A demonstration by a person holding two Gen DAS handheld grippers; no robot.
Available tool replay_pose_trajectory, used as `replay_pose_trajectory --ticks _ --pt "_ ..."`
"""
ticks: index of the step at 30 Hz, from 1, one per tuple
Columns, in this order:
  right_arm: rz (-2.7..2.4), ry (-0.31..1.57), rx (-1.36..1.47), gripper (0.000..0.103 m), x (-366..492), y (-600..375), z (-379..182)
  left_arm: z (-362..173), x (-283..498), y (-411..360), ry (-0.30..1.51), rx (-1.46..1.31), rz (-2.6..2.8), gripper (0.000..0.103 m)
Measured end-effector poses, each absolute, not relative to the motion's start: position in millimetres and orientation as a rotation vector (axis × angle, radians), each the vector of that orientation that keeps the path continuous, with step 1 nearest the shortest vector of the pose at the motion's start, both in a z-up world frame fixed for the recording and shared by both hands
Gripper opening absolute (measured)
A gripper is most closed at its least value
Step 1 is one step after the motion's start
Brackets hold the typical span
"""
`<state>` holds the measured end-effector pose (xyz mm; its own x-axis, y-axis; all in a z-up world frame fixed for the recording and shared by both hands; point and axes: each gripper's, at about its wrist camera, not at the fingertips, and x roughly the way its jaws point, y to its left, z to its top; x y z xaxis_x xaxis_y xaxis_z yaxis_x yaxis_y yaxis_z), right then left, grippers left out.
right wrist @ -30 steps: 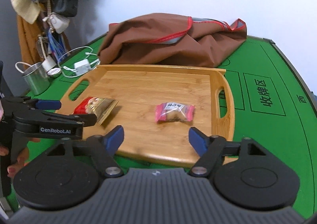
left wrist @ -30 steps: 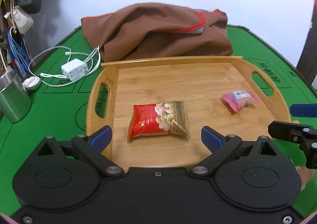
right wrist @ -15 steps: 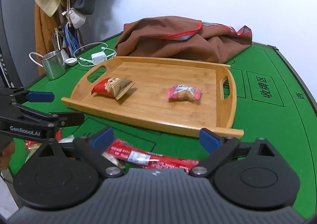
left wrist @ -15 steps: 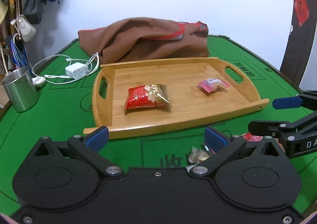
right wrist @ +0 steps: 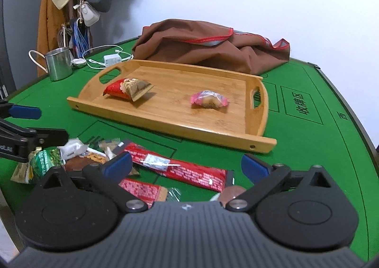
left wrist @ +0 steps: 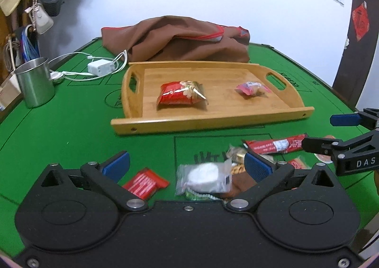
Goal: Organize snacks
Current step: 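Open both tools and withdraw them back over the remaining snacks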
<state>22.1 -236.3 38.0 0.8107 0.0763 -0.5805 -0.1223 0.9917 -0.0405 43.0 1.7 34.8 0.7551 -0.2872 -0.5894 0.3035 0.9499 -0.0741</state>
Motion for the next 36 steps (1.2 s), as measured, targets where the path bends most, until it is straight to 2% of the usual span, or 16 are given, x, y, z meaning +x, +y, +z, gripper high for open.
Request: replay_pose_trajectory --ticks 28,29,33,36 --pt "0.080 0.685 -0.041 0.103 7 -254 16 14 3 1 0.694 0.064 -0.273 0.102" --pt "0.074 0.687 -0.041 0.103 7 -255 16 14 3 2 0.697 0.062 -0.269 0.101" --pt "0.062 0.693 -0.011 0.102 9 -260 14 19 1 2 0.696 0.052 -0.271 0.074" --pt "0.056 0.694 -0.001 0.100 11 -262 13 23 -2 1 0.687 0.068 -0.288 0.066"
